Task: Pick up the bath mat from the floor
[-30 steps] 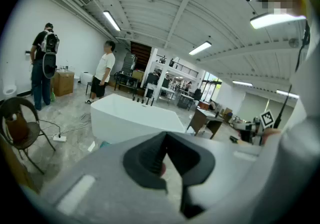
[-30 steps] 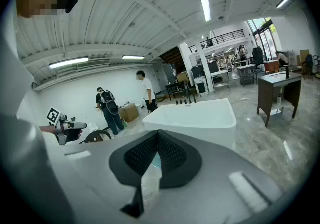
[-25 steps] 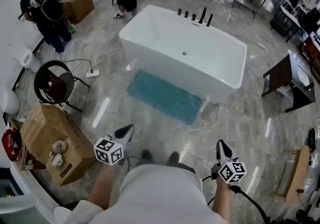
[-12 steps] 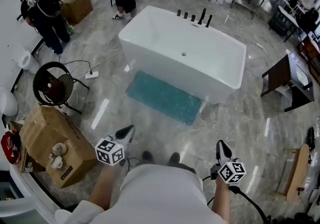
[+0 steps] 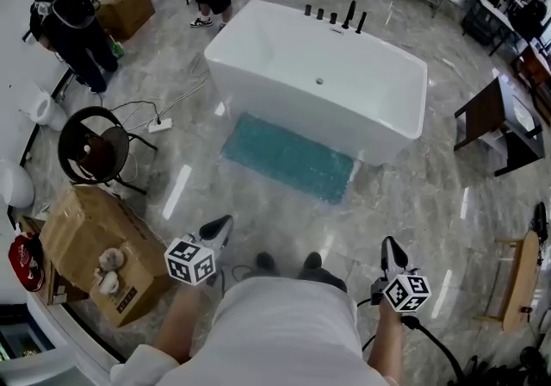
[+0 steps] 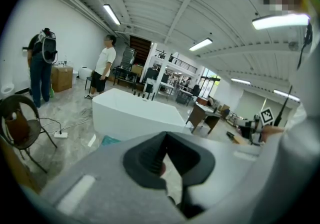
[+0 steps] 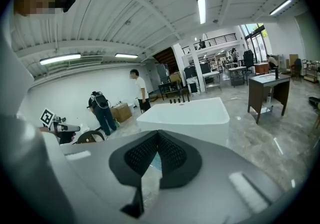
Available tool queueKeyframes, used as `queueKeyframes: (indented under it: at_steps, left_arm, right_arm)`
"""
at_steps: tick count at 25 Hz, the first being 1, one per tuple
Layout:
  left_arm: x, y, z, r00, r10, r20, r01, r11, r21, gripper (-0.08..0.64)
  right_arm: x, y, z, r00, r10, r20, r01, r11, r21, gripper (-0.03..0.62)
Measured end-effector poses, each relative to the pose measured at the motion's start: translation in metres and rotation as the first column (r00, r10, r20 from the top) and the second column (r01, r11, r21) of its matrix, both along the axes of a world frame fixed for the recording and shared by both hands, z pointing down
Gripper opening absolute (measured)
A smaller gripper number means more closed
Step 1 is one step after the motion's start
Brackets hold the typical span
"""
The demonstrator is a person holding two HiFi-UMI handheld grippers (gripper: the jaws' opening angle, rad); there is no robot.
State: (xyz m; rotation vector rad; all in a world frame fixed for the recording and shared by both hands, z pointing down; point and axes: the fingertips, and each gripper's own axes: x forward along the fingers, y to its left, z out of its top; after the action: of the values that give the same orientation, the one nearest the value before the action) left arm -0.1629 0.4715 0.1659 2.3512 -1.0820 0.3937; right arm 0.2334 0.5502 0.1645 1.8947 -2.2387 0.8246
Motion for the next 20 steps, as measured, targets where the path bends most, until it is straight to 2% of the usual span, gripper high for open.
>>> queueKeyframes:
  at_steps: [11, 20]
  left_arm:
    - [-0.041, 0.001, 0.011, 0.999, 0.033, 0.001, -0.033, 0.999, -0.012, 0.000]
    - [-0.076, -0.007, 0.014, 1.000, -0.006, -0.005, 0.006, 1.000, -0.009, 0.000]
  right_arm:
    - [-0.053, 0.006, 0.008, 1.000, 0.003, 0.018, -0.003, 1.000, -0.008, 0.005]
    - [-0.083, 0.004, 0.009, 0.999, -0.033, 0.003, 0.034, 0.999, -0.009, 0.005]
